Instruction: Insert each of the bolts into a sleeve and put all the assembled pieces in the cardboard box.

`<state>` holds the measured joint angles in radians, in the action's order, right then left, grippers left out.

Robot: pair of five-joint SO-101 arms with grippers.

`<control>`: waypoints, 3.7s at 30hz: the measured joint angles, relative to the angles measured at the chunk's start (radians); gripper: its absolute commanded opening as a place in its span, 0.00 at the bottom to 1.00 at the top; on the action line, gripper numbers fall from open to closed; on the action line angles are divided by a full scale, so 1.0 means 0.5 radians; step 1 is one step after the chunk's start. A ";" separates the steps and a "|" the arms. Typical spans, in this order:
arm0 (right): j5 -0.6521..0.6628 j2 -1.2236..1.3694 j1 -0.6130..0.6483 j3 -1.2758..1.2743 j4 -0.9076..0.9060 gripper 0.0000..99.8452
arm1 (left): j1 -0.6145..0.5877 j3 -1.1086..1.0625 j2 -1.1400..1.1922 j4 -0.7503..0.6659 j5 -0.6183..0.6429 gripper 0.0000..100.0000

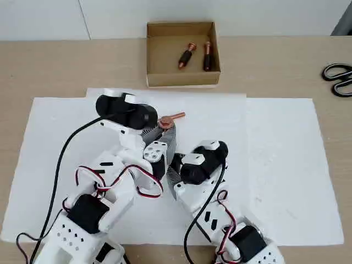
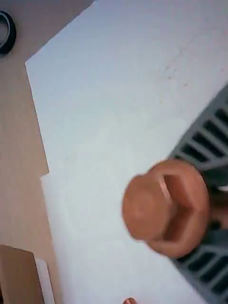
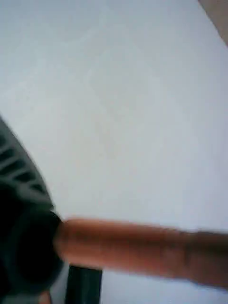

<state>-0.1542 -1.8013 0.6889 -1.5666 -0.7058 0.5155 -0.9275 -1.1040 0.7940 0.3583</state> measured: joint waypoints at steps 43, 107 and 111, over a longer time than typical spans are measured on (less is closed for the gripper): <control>-0.003 0.000 0.009 0.000 0.000 0.00 | 0.071 -0.089 -0.003 0.144 0.000 0.01; 0.196 0.003 -0.322 -0.018 0.000 0.00 | -2.142 0.482 -0.037 1.252 -1.206 0.13; 0.292 0.006 -0.454 0.098 -0.126 0.00 | -2.449 0.482 -0.037 1.485 -1.270 0.13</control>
<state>-0.0084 -1.7983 0.4618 -1.5175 -0.7687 -0.7089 -0.6866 -1.1224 1.5367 -0.2770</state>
